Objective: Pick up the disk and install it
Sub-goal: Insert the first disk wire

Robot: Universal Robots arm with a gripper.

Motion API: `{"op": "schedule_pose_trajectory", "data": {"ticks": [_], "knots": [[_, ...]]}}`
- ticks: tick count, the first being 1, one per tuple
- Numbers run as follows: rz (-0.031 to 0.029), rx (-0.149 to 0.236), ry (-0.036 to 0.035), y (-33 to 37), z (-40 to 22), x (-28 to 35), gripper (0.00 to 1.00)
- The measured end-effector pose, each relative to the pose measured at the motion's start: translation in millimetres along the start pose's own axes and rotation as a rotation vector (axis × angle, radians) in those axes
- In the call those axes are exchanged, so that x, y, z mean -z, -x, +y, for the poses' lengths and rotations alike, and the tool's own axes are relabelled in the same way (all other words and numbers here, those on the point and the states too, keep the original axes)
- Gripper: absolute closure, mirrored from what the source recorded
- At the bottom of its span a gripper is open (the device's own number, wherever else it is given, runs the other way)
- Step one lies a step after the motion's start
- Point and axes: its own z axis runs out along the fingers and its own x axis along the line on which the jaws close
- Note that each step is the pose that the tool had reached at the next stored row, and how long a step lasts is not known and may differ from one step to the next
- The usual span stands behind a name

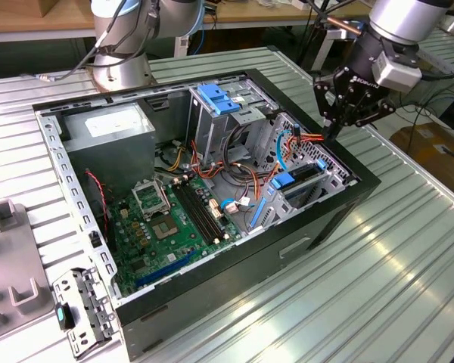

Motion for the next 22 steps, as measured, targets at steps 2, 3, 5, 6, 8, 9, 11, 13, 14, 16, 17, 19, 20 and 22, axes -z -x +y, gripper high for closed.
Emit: {"op": "schedule_pose_trajectory", "data": {"ticks": [2, 3, 5, 6, 8, 9, 11, 13, 14, 16, 17, 19, 20, 22], "knots": [[0.0, -0.005, -0.0002, 1.9, 1.8, -0.1, 0.84], [0.0, -0.004, -0.0002, 3.8, 3.6, -0.1, 0.84], [0.0003, -0.02, -0.0002, 4.3, 4.3, -0.2, 0.84], [0.0005, -0.033, -0.0004, 4.4, 4.2, -0.4, 0.84], [0.0012, -0.067, -0.0007, 4.4, 4.3, -0.5, 0.84], [0.0014, -0.082, -0.0009, 4.4, 4.3, -0.6, 0.84], [0.002, -0.113, -0.0011, 4.4, 4.2, -0.8, 0.84], [0.0025, -0.142, -0.0015, 4.4, 4.3, -1.0, 0.84], [0.0027, -0.155, -0.0016, 4.5, 4.3, -1.1, 0.84], [0.0028, -0.163, -0.0018, 6.7, 6.4, -1.3, 0.84], [0.0028, -0.163, -0.0018, 9.7, 9.3, -1.2, 0.84], [0.0027, -0.181, -0.0024, 12.3, 11.9, -1.8, 0.84], [0.003, -0.196, -0.0026, 12.3, 11.9, -2.1, 0.84], [0.0038, -0.235, -0.0029, 12.3, 11.9, -2.8, 0.84]]}}
